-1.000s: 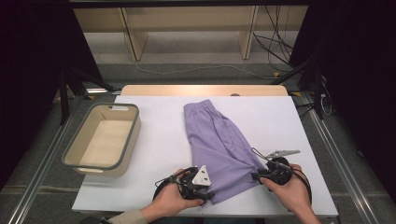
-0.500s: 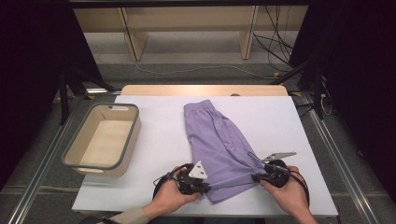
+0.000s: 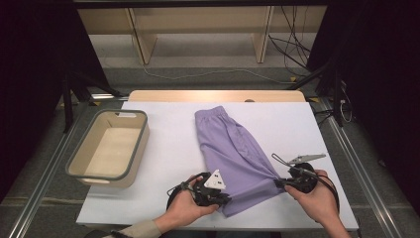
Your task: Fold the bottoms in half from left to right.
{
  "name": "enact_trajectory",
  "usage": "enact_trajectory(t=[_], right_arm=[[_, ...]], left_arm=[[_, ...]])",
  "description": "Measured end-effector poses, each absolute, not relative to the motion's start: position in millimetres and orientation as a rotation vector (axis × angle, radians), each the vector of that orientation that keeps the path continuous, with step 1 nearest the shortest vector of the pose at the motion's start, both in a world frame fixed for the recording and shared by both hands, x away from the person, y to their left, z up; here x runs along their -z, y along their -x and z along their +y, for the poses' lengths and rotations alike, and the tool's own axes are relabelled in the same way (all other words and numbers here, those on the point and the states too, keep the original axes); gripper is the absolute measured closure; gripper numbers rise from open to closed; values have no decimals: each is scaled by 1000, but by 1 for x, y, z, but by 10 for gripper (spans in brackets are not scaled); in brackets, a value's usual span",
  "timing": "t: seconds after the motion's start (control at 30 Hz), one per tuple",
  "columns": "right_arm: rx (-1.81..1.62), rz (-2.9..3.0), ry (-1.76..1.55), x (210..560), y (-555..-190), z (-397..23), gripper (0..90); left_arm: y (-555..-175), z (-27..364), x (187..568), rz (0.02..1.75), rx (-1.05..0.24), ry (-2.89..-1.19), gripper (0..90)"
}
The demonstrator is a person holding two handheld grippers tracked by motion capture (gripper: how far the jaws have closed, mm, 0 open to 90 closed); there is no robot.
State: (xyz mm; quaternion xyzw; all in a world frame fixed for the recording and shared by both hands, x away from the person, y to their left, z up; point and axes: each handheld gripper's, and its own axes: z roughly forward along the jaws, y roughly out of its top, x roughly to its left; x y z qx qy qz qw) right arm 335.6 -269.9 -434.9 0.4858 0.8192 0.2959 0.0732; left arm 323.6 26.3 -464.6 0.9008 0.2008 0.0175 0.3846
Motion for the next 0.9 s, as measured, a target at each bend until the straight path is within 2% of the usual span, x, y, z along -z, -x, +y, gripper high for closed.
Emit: enact_trajectory(t=[0.3, 0.53, 0.7, 0.9], right_arm=[[-824, 2475, -1484, 435, -339, -282, 889], [-692, 2533, -1488, 447, -342, -283, 877], [-576, 2557, -1473, 449, -342, -279, 792], [-670, 2468, -1351, 423, -350, -269, 621]], left_arm=[[-320, 7, 478, 445, 42, -2394, 785], [-321, 10, 476, 444, 50, -2402, 735], [-323, 11, 480, 454, 60, -2406, 729], [-321, 11, 479, 441, 37, -2408, 726]])
